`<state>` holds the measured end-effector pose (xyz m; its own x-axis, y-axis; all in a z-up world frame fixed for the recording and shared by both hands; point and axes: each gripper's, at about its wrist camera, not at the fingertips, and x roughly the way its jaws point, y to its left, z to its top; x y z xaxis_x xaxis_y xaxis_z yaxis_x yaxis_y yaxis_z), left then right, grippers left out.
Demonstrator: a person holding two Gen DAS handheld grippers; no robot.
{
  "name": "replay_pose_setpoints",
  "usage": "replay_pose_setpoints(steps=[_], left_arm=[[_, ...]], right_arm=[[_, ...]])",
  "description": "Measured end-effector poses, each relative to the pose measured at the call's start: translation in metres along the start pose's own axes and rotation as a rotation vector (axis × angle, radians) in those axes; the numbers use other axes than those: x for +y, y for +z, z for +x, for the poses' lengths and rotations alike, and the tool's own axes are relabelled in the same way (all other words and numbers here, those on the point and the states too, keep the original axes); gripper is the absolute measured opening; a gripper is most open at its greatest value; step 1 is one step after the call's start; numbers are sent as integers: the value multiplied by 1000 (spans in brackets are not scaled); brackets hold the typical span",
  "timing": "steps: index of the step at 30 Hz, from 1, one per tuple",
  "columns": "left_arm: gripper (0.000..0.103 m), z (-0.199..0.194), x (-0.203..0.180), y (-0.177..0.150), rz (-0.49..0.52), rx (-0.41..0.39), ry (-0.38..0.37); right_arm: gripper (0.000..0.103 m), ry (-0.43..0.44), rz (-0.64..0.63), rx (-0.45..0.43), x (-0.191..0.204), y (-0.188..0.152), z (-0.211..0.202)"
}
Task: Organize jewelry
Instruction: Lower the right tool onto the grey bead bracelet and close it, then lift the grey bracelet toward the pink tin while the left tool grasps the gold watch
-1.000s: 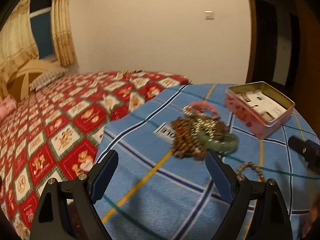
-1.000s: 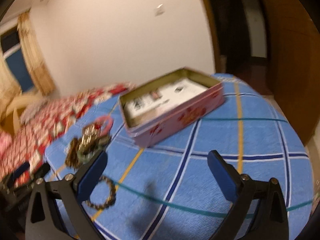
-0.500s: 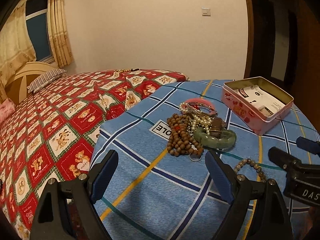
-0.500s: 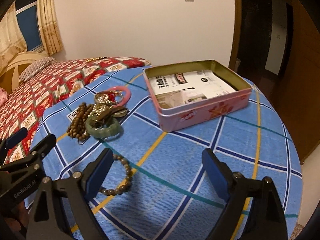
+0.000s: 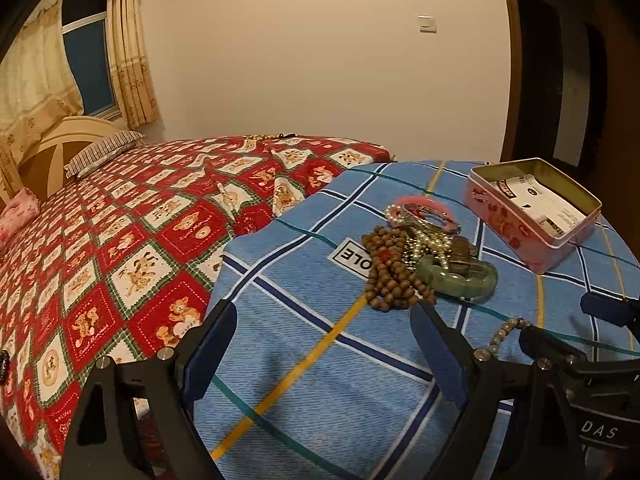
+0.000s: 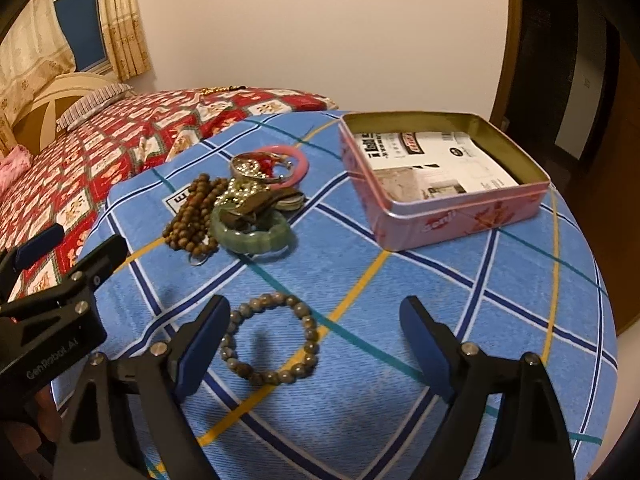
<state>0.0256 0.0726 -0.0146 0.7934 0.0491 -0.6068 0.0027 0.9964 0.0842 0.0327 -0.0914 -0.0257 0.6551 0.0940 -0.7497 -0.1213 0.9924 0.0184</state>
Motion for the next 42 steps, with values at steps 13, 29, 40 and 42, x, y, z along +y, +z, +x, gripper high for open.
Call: replay_pose_setpoints(steps=[13,29,40,42], left_arm=[[89,2,7,1,-10,8,-5],[88,0,-18,15,-6,16,-231],[50,51,-72,51,49,110,-327],[49,65,-78,49,62,154,-329]], right_arm=[[64,46,-138,120,27,-8,27],[12,195,107,-83,-50,5,-17],[12,194,164,-166,-71,9,-28],[12,216,176,-186,-75,8,-31]])
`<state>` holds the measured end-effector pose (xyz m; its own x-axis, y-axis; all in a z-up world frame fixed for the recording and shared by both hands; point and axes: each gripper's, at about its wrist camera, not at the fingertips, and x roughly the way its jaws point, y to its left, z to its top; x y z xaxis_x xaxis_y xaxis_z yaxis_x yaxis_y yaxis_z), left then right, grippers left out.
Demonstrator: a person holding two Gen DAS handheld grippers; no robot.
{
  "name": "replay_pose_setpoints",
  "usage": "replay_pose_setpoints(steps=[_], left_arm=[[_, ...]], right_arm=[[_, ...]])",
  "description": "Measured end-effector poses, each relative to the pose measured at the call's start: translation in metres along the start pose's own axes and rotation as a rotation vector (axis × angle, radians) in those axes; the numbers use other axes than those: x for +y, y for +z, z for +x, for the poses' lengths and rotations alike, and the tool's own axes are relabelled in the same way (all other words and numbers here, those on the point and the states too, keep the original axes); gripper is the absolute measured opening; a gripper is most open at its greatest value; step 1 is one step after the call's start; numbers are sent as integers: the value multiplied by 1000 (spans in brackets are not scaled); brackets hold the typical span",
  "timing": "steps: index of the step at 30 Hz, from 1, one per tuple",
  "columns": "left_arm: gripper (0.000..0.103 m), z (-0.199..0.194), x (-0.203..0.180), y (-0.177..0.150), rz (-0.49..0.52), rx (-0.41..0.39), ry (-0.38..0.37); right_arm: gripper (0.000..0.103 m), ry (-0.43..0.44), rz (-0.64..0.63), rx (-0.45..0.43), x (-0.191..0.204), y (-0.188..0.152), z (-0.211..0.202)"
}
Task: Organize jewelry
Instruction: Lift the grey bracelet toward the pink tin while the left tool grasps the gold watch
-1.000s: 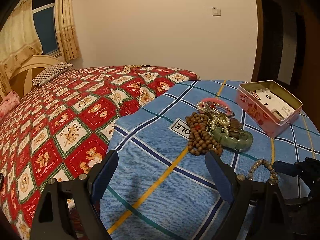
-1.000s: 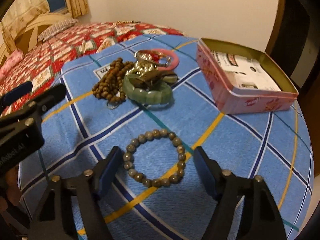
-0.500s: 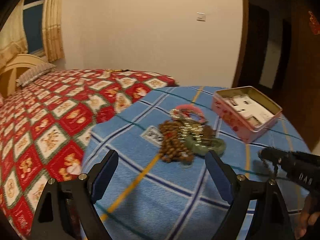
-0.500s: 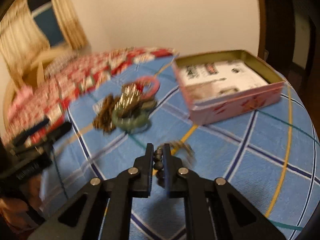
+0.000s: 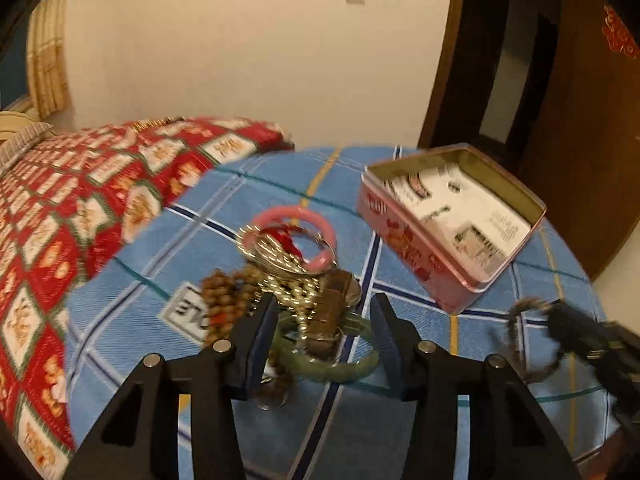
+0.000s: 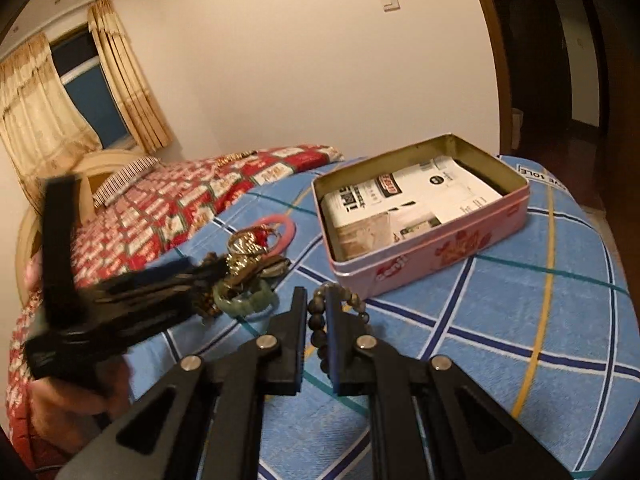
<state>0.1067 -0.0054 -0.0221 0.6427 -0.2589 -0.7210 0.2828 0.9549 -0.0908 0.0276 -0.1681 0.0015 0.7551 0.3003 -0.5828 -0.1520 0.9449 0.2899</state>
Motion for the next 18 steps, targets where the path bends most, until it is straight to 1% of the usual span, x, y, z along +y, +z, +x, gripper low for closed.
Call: replay_pose_setpoints(steps=[1,2,3,4,5,7,10,13,15,18], left_arm=[[49,8,-1,-2,3,28,11],[48,14,-2,-4,16,43,39],[47,15,-3,-6,35,33,62],[41,17,-5,-8,56,35,78],[22,21,-6,-11,65,56,76],[17,24,-3,-15,54,71,36],[17,17,4,-16,15,38,-20],[13,-3,10,-15,-11,-37,-77],[13,-20,16,-16,-23,-88,-137],[13,-42,20,-18,-21,-158,-191]], right_arm=[[12,10,4,-14,-2,1,-3],[12,16,6,-22,-3,2,-5],[12,29,8,-31,-4,4,-7],[12,44,9,-39,-5,5,-10],[12,58,10,-53,-6,6,-13],[12,83,11,-80,-8,8,-19],[12,115,28,-106,-10,11,-25],[12,98,24,-106,-9,12,-24],[12,90,22,-107,-8,11,-23],[12,86,28,-106,-9,11,-21]])
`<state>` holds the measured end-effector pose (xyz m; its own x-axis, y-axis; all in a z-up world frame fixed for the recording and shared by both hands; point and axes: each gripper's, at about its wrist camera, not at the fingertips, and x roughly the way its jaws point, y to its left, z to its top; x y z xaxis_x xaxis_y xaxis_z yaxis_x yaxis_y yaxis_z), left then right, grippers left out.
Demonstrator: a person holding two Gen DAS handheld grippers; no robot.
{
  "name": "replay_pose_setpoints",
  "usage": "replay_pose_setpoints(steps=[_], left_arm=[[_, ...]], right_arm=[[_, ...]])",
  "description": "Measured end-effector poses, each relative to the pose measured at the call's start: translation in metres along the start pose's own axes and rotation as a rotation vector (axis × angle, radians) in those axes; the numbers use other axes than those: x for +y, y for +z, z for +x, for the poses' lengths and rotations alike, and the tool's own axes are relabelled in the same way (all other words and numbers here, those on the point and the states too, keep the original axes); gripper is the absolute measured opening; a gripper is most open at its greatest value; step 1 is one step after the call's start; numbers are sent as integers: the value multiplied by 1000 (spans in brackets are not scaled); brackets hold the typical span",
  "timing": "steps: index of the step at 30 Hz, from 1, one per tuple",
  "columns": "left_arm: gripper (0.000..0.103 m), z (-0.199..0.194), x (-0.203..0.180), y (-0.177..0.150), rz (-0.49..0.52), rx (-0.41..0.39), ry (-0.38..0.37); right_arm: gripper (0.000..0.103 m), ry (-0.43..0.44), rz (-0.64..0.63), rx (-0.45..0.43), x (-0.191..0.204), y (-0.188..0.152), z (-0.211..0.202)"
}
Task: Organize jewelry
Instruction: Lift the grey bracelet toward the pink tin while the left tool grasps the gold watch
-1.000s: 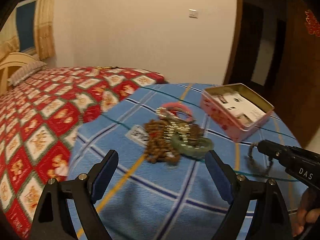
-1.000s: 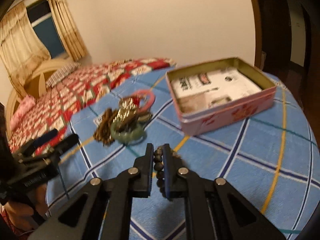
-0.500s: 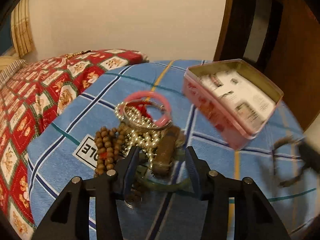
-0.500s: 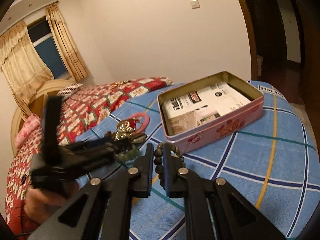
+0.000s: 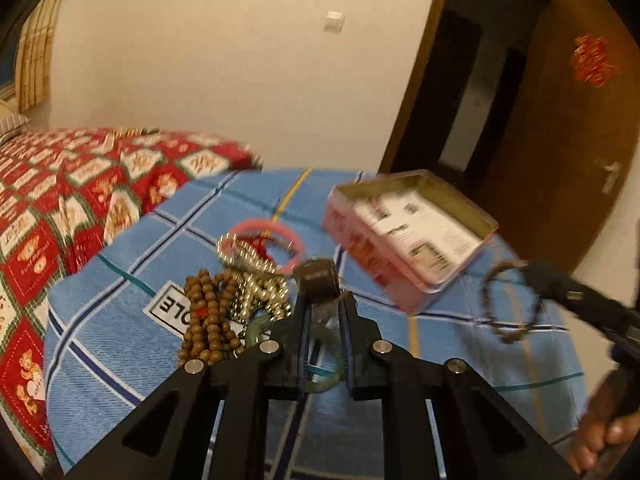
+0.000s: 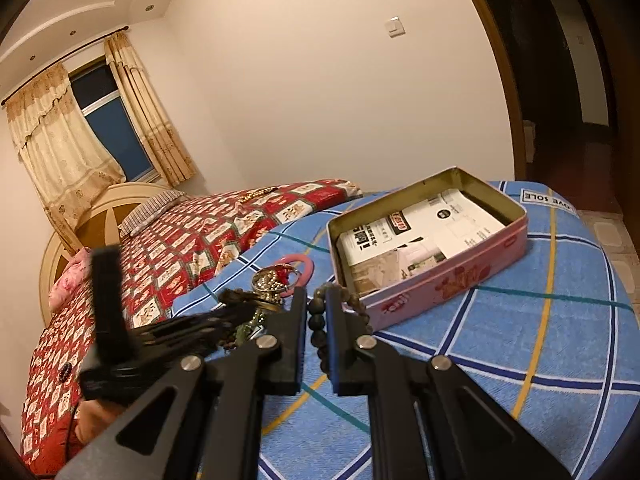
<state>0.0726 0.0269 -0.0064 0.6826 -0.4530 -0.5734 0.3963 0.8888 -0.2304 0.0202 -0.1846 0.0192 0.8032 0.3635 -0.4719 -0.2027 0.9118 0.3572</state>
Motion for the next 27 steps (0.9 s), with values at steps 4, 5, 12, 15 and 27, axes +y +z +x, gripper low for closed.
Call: replay_pose_setpoints(steps=[4,5,12,15,27], left_arm=[[5,-23,0,4,-11,-89,-69],[5,-27,0,7,-14,-103,-84],[6,-20,-11,19,74,-76,29],[20,7,-5,16,37,63,21],[30,65,-4,6,63,124,120]], right_arm=[[12,0,10,-3,-2,0,1],[12,3,13,-4,-3,1,1],[12,5,40,-19,-13,6,-2],[12,-8,33,-17,-15,6,-2],[12,-14,41,2,-16,3,4]])
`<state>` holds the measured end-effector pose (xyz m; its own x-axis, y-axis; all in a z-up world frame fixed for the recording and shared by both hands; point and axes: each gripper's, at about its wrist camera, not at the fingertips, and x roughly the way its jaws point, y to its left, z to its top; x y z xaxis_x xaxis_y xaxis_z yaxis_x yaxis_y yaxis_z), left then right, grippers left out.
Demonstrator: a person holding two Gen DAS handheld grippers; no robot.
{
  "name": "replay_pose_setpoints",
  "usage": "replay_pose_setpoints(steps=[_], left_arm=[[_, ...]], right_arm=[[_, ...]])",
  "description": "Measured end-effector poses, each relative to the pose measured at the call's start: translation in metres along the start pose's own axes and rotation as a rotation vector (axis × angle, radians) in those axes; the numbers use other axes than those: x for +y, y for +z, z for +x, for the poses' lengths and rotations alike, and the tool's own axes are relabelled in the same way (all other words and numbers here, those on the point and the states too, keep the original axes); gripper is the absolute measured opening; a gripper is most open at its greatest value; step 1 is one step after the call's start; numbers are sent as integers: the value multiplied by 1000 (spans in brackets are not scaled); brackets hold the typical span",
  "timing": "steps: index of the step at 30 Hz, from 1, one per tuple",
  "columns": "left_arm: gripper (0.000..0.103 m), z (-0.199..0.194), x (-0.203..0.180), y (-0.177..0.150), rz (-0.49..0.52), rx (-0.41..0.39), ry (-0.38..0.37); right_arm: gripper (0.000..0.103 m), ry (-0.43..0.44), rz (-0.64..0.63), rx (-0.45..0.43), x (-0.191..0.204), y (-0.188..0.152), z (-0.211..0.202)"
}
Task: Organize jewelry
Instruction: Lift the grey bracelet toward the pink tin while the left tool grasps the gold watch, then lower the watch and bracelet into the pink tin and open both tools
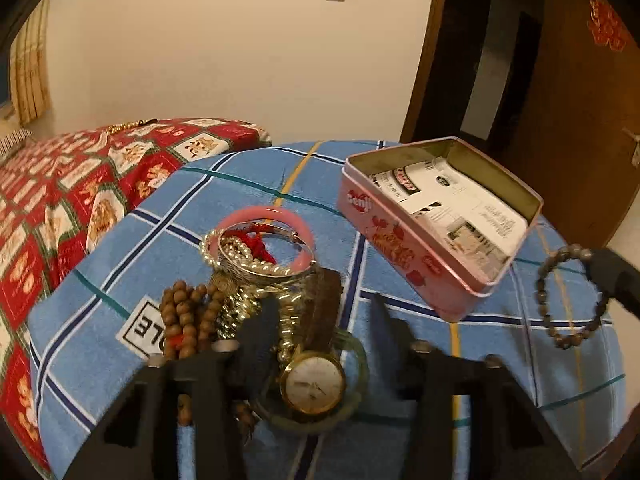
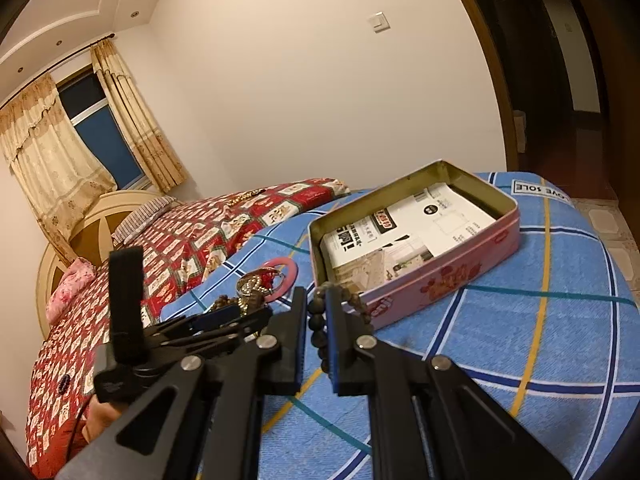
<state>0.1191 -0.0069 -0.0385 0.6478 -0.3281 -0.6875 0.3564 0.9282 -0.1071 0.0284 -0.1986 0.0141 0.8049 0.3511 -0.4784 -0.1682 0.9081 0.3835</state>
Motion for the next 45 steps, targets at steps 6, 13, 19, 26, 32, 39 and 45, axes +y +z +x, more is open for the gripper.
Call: replay_pose_setpoints(steps=[6,13,19,26,32,39,45], left_arm=[[19,-19,11,4,-37,-73,-44],[18,-79,12,15,-107,-265,-179],[18,-100,-9,35,-58,-334,-257],[18,-53,-45,62,-35,-241,-293],[18,7,-76,79,10,-131,-276],[19,53,-91,81,62,-49,-199],[68,45,-85,79,40,-126,-160]], right_arm=[[12,8,-3,-13,3,1,-4],[12,24,-17,-63,10,9,-15],[12,7,-23,-93,6,16,-15],[12,-91,-14,-111,-24,41,5],[12,-182,-8,-64,-63,61,47],[19,-122,54,-22,-92,63,66],[53,-72,153,-176,-110,66,30]])
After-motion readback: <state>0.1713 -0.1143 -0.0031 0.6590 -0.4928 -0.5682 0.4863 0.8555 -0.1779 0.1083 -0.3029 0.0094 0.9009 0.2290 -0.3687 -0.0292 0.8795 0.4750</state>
